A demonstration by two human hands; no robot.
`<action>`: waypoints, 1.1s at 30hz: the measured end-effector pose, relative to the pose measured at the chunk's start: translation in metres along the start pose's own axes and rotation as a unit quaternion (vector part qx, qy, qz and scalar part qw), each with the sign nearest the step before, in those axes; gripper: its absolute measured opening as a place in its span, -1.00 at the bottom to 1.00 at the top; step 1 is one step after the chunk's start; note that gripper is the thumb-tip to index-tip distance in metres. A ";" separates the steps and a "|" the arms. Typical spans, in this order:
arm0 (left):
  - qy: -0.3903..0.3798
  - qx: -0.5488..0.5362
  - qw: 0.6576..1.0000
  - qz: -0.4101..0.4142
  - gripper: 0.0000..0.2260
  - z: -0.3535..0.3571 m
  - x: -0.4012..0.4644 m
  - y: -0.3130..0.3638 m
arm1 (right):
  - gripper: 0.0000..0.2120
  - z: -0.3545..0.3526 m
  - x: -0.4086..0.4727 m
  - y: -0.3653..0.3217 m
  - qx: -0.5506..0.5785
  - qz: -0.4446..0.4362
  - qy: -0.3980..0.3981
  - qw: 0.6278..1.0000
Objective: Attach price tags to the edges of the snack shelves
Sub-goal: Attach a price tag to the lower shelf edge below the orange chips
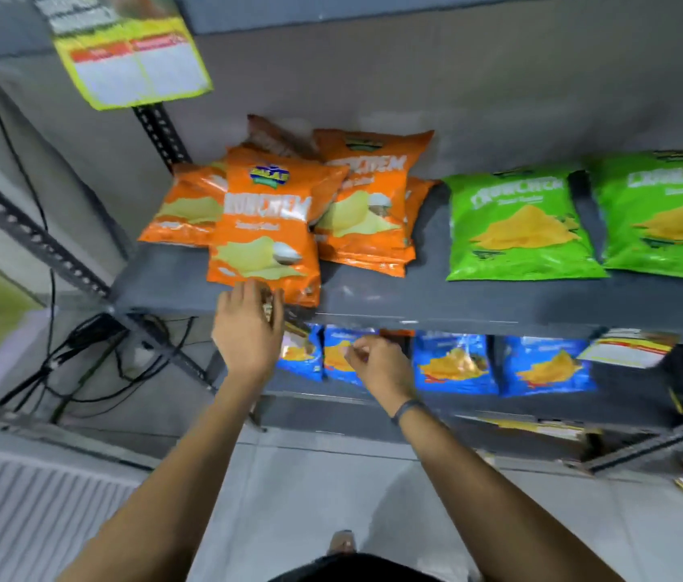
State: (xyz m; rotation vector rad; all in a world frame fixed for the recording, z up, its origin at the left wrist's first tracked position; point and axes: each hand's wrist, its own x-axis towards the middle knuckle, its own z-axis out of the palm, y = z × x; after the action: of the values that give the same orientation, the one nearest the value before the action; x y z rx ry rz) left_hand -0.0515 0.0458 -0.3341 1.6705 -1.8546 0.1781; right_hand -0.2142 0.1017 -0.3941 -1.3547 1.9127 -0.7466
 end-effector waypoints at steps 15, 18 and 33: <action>-0.294 -0.049 0.953 0.051 -0.84 0.030 0.054 -0.056 | -0.63 0.064 0.038 -0.060 0.087 0.055 -0.003 0.995; -0.280 -0.025 0.956 0.083 -0.86 0.027 0.059 -0.048 | -0.68 0.065 0.035 -0.062 0.091 0.059 -0.020 0.994; -0.225 0.022 0.962 0.152 -0.81 0.040 0.017 -0.107 | -0.87 0.071 0.036 -0.072 -0.423 -0.098 0.057 0.899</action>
State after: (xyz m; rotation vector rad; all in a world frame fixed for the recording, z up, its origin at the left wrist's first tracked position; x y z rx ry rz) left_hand 0.0348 -0.0085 -0.3889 1.5336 -2.4625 -0.0402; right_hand -0.1264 0.0407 -0.3895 -2.0704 2.3331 -0.0310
